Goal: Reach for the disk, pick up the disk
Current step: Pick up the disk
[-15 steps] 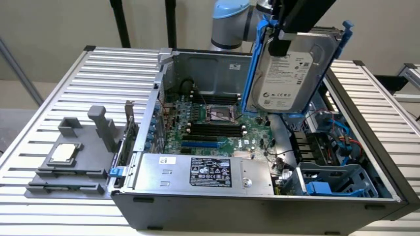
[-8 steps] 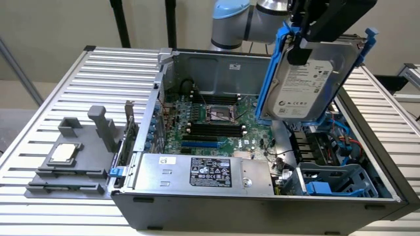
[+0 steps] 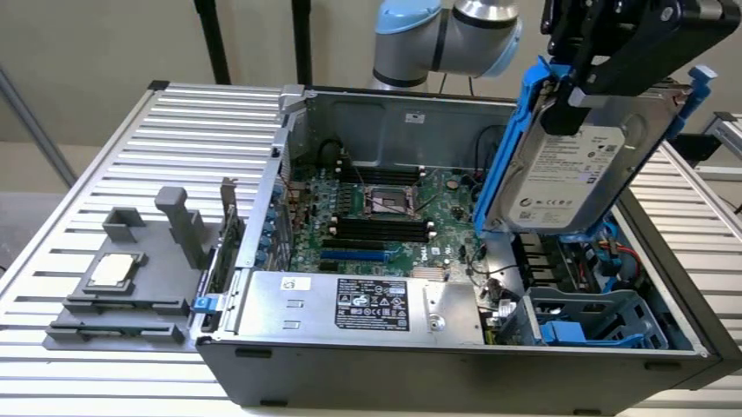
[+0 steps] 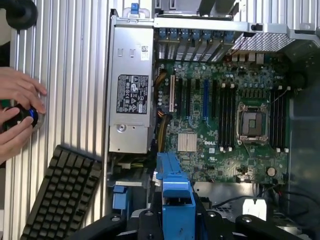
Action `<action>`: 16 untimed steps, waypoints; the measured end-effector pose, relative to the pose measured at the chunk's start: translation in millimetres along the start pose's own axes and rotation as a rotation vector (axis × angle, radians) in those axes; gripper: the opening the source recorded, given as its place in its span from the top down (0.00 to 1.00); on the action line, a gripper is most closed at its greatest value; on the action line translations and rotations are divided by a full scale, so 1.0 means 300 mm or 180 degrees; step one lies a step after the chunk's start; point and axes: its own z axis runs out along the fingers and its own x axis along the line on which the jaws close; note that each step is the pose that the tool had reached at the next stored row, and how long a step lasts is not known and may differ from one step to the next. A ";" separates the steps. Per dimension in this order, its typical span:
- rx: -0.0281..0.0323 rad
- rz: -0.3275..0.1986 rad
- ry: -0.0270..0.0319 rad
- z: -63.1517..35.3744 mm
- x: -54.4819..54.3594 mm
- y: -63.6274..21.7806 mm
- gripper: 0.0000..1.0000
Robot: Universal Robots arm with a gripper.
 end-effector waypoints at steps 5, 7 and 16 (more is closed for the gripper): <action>-0.0001 0.0000 0.0000 -0.001 0.044 -0.041 0.67; -0.0001 0.0000 0.0000 -0.002 0.058 -0.060 0.67; -0.0002 0.0000 -0.0011 0.016 0.125 -0.142 0.67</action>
